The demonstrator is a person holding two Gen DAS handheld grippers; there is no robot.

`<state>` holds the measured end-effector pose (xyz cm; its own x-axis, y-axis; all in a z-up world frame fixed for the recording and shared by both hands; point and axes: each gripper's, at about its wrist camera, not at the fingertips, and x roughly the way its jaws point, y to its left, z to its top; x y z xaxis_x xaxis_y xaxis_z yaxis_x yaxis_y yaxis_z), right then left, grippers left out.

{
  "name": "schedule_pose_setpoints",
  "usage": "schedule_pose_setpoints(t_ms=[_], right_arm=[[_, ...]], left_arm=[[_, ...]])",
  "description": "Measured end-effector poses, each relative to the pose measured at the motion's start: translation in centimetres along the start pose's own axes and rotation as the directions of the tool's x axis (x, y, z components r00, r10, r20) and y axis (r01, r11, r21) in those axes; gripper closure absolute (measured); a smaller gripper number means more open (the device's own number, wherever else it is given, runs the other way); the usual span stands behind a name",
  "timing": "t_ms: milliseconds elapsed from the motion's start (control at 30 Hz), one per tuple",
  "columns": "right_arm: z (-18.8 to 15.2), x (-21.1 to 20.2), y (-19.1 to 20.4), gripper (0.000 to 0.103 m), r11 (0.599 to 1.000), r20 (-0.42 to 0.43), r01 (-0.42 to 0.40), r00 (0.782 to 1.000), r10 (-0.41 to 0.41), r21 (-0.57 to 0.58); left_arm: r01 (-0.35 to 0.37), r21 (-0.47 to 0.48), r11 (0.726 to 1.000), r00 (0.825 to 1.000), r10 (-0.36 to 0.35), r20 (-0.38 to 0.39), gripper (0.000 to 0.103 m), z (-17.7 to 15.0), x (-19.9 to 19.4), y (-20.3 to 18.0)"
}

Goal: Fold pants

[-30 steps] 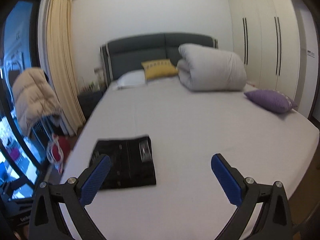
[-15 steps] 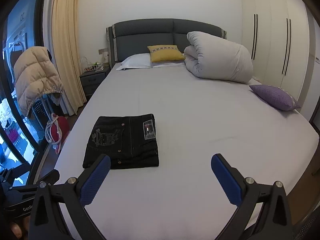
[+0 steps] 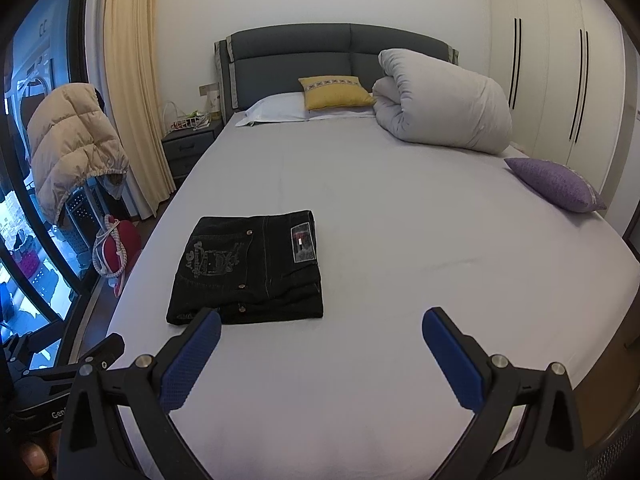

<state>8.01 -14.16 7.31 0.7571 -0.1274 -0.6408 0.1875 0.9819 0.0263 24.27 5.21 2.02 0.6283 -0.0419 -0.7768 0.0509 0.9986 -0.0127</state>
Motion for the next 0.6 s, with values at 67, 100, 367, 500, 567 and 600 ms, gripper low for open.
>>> schedule_pose_setpoints(t_ms=[67,100,367,500,567,600], right_arm=[[-0.08,-0.01,0.07,0.0,1.0,-0.003,-0.001,1.0,0.001,0.001],[-0.1,-0.01,0.09,0.0,1.0,-0.004,-0.002,1.0,0.002,0.001],[-0.33,0.04,0.25,0.0,1.0,-0.009,-0.002,1.0,0.002,-0.001],[-0.4,0.08,0.32,0.0,1.0,-0.013,-0.002,1.0,0.002,-0.003],[-0.41,0.11,0.34,0.0,1.0,-0.013,-0.004,1.0,0.004,-0.004],[-0.41,0.12,0.33,0.0,1.0,-0.013,-0.003,1.0,0.003,-0.004]], left_arm=[[0.0,0.0,1.0,1.0,0.0,-0.001,0.0,-0.04,-0.1,0.0],[0.0,0.0,1.0,1.0,0.0,-0.002,0.0,-0.06,-0.02,-0.01],[-0.001,-0.001,1.0,1.0,0.001,-0.003,0.0,-0.21,0.06,-0.08],[-0.001,-0.001,1.0,1.0,0.001,-0.003,0.0,-0.21,0.09,-0.07],[-0.001,-0.001,1.0,1.0,0.001,-0.003,0.0,-0.2,0.07,-0.07],[-0.001,0.0,1.0,1.0,0.001,-0.003,0.0,-0.2,0.07,-0.07]])
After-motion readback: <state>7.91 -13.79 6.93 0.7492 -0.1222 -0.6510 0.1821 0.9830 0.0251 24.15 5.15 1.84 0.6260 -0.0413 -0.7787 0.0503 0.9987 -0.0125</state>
